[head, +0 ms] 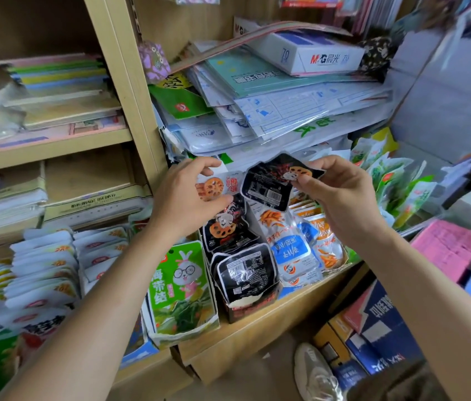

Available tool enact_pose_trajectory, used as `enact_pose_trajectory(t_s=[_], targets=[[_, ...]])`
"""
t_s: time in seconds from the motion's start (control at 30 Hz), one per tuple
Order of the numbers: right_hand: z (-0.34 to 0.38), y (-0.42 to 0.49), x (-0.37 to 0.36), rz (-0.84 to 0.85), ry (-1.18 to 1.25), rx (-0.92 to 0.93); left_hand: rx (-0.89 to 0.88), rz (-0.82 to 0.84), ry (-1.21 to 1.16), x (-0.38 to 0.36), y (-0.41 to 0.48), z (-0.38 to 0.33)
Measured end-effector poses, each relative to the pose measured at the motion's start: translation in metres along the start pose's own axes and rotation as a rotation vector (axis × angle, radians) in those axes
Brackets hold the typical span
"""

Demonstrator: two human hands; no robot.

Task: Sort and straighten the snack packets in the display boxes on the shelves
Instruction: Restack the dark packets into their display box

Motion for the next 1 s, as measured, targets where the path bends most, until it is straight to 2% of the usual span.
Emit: enact_pose_trajectory(t_s=[0.13, 0.3, 0.4, 0.5, 0.57, 0.63, 0.73, 0.87, 1.0], targets=[[0.015, -0.005, -0.004, 0.025, 0.077, 0.058, 0.001, -0.040, -0.357, 0.012, -0.001, -0.018], [0.021, -0.009, -0.008, 0.033, 0.160, -0.012, -0.018, 0.136, -0.359, -0.001, -0.013, -0.049], [0.020, -0.013, -0.014, 0.039, 0.197, -0.064, -0.014, 0.148, -0.447, -0.007, -0.021, -0.056], [0.011, -0.016, -0.009, -0.083, 0.220, -0.139, -0.049, 0.157, -0.559, -0.007, -0.026, -0.061], [0.002, -0.018, -0.001, -0.189, 0.112, -0.188, -0.069, 0.178, -0.623, -0.010, -0.031, -0.067], [-0.004, -0.018, 0.002, -0.214, -0.010, -0.223, -0.076, 0.184, -0.668, -0.013, -0.035, -0.071], [-0.007, -0.018, -0.008, -0.080, -0.067, -0.311, -0.068, 0.201, -0.685, -0.022, -0.038, -0.072], [-0.014, -0.029, -0.036, 0.162, 0.188, -0.532, -0.070, 0.238, -0.602, -0.033, -0.042, -0.072], [-0.018, -0.031, -0.040, 0.171, 0.213, -0.533, -0.030, 0.440, -0.547, -0.054, -0.048, -0.071]])
Point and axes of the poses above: each hand's wrist, its own y-axis towards the middle knuckle, its own x-axis out of the back of the hand, z = x × y, the point moved 9 cm from there along y, towards the middle knuckle, and after that the axes turned 15 degrees about -y, right-handed, at the moved point
